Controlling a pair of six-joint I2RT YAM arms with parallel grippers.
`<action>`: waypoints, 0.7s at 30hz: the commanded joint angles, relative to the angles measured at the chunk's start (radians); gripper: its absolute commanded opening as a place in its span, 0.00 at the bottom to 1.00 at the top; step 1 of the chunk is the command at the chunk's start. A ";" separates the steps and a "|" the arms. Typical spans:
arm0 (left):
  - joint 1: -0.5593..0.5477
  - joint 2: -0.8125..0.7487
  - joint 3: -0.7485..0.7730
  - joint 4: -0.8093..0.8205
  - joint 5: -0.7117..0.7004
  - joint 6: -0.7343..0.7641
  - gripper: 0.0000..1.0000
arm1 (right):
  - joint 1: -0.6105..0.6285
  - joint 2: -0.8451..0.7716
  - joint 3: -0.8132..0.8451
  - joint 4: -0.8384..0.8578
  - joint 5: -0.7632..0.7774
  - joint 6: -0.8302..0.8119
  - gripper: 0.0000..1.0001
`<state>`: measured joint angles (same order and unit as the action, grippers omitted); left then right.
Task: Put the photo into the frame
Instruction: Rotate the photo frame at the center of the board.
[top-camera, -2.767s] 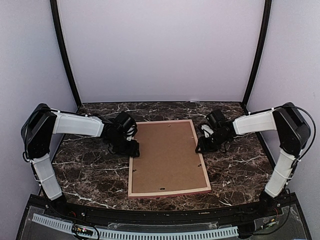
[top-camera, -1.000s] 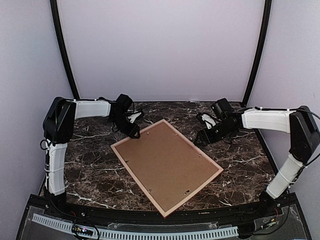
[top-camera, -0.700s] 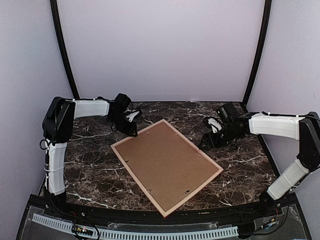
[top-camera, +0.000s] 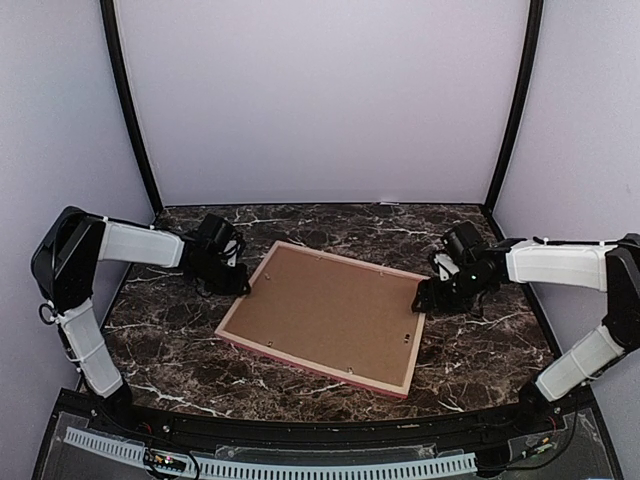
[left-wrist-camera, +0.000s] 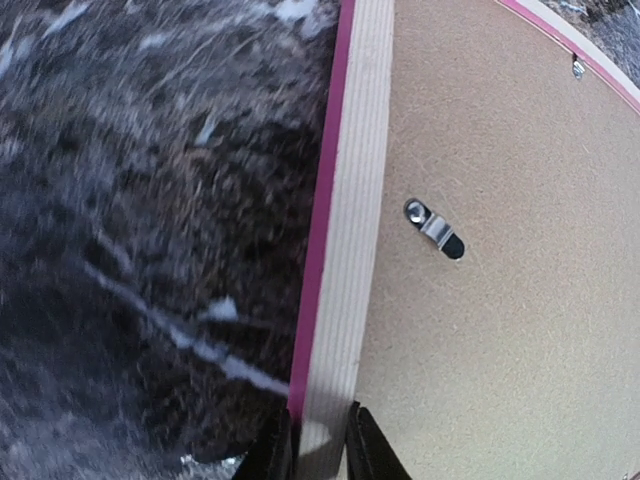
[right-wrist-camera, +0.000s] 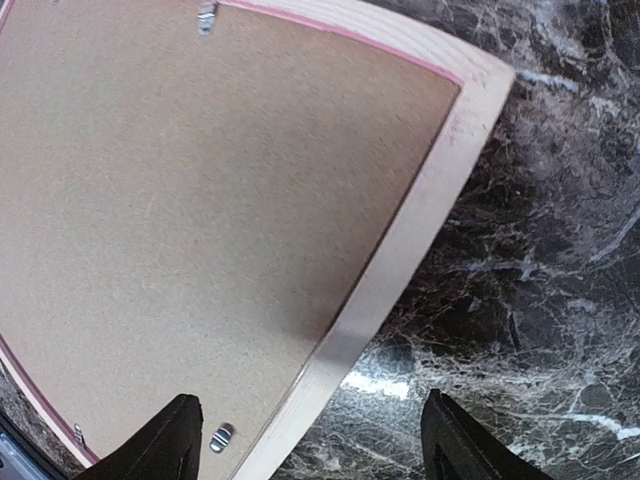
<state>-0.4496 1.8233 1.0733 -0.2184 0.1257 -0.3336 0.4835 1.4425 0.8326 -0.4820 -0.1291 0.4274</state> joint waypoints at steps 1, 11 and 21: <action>-0.052 -0.086 -0.163 -0.030 -0.030 -0.188 0.22 | -0.009 0.047 -0.024 0.058 0.017 0.054 0.75; -0.232 -0.287 -0.334 -0.036 -0.046 -0.378 0.41 | -0.056 0.130 -0.021 0.107 0.007 0.014 0.52; -0.246 -0.353 -0.220 -0.124 -0.143 -0.223 0.81 | -0.092 0.203 0.040 0.106 0.024 -0.123 0.20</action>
<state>-0.6994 1.4639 0.7673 -0.2649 0.0650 -0.6559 0.3988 1.6001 0.8398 -0.3931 -0.1364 0.3847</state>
